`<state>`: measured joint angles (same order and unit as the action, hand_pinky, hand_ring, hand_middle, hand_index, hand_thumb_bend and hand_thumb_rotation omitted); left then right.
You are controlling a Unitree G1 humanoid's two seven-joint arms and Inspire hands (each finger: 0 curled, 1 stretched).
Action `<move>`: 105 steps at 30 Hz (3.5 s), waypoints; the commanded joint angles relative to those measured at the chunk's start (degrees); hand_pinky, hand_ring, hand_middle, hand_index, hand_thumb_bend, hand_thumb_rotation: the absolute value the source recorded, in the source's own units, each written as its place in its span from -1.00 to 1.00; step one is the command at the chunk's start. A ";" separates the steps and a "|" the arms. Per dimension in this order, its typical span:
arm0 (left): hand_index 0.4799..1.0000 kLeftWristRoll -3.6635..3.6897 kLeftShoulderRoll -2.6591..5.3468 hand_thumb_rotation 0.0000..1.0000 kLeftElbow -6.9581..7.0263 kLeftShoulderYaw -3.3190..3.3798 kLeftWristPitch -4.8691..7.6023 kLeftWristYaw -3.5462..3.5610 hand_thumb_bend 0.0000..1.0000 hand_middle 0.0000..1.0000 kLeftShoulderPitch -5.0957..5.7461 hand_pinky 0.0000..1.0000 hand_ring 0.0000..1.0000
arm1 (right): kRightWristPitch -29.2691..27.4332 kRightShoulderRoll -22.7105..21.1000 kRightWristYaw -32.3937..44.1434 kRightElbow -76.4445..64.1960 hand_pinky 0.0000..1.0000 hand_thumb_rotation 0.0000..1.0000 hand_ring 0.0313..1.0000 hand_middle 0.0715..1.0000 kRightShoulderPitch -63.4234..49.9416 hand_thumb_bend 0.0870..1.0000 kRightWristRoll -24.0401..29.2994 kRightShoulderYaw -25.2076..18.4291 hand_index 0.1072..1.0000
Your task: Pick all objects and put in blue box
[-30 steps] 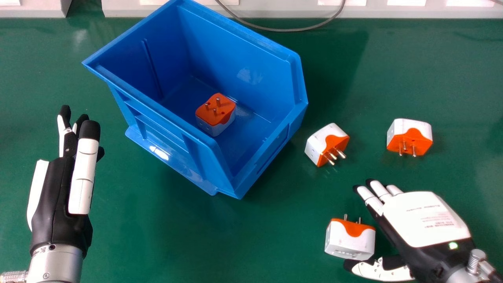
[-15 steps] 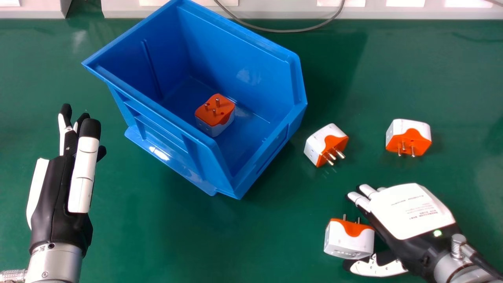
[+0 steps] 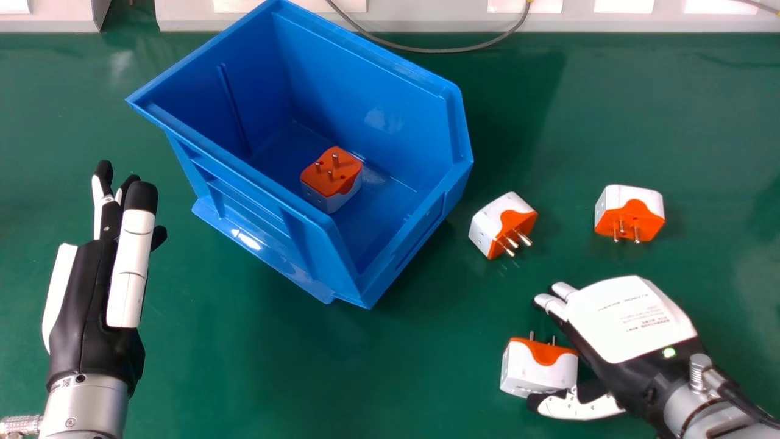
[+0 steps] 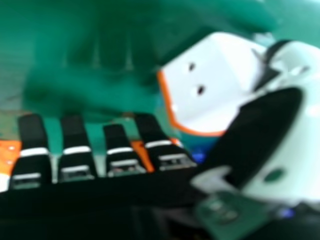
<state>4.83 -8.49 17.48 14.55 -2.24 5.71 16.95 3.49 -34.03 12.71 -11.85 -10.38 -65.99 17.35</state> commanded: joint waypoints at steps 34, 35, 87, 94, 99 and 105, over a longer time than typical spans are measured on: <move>0.99 -0.12 -0.77 0.99 1.50 0.53 -1.50 -0.14 0.60 1.00 -1.65 0.86 0.98 | -1.46 1.54 -9.02 3.08 -0.61 -1.00 -0.40 -0.17 0.70 -0.10 9.00 -1.95 0.00; 0.99 -0.08 -0.74 0.99 1.50 0.55 -1.52 -0.13 0.60 1.00 -1.67 0.86 0.98 | -1.45 1.45 -8.82 2.62 -0.62 -1.00 -0.40 -0.18 0.45 -0.10 9.40 -2.15 0.00; 0.97 -0.74 0.15 0.99 2.16 -0.57 -1.30 -1.31 0.57 1.00 -1.34 0.86 0.98 | -6.54 26.40 -14.93 42.41 -0.86 -1.00 -0.82 -0.14 62.39 -0.05 13.27 9.46 -0.16; 0.97 -1.18 0.15 1.00 1.66 -0.98 -0.80 -1.65 0.55 1.00 -1.69 0.86 0.98 | -4.37 31.69 -16.88 57.21 -0.63 -1.00 -0.54 -0.17 70.75 -0.07 13.64 12.77 -0.06; 0.97 -1.33 0.21 1.00 1.49 -1.27 -0.81 -1.86 0.52 1.00 -1.92 0.88 0.98 | -4.01 34.40 -20.45 63.61 -0.60 -1.00 -0.40 -0.16 72.64 -0.07 16.19 12.21 -0.07; 0.97 -1.74 0.09 1.00 1.18 -1.63 -0.68 -2.21 0.50 1.00 -2.17 0.89 0.99 | -2.27 33.81 -19.27 64.78 -0.55 -1.00 -0.31 -0.15 72.45 -0.07 15.03 15.13 -0.10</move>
<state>3.58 -8.09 18.23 13.11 -4.23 3.67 15.25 1.00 0.38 -6.55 53.49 59.52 -50.16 31.39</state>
